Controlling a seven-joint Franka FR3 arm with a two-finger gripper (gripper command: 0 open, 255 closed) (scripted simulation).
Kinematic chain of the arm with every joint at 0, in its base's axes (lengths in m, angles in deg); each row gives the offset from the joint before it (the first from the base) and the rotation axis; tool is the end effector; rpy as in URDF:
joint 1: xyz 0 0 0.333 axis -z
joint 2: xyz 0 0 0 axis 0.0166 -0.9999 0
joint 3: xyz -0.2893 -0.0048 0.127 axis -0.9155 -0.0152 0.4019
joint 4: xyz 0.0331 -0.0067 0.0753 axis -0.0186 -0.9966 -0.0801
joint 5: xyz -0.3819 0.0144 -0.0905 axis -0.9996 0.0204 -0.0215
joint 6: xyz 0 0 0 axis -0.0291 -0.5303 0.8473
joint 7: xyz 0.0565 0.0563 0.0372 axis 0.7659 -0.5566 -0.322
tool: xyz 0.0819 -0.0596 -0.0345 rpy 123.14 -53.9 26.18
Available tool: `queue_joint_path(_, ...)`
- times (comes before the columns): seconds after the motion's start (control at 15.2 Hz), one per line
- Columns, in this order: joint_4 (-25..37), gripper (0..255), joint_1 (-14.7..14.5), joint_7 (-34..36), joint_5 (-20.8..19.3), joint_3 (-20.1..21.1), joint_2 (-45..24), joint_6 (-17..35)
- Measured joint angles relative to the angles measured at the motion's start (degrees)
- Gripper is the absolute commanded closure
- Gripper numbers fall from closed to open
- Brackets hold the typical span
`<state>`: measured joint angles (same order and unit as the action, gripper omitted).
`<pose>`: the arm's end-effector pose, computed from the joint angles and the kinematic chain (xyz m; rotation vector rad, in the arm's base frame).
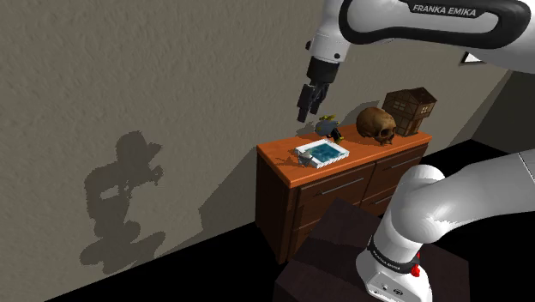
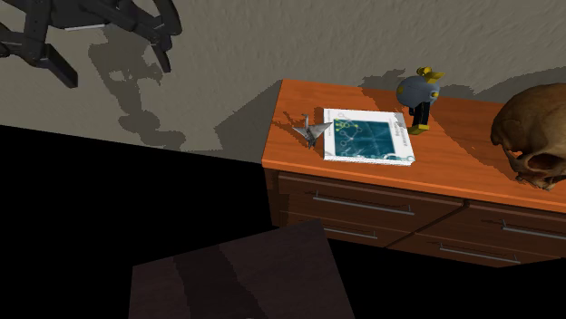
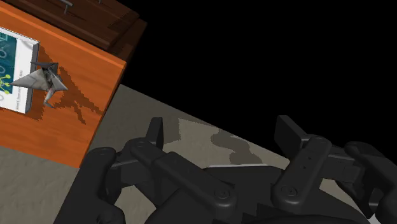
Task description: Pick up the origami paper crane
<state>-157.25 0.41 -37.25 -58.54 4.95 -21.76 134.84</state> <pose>0.3185 0.0093 0.6197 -3.0659 -0.1485 -0.2052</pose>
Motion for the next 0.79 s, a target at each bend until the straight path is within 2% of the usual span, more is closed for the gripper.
queue_joint_path(0.2, -1.8, 0, -0.1, -2.7, -0.8, -1.6, 0.2, 1.1)
queue_joint_path(0.79, -8.5, 0, -0.4, -22.8, -7.1, -13.1, -4.2, 9.3)
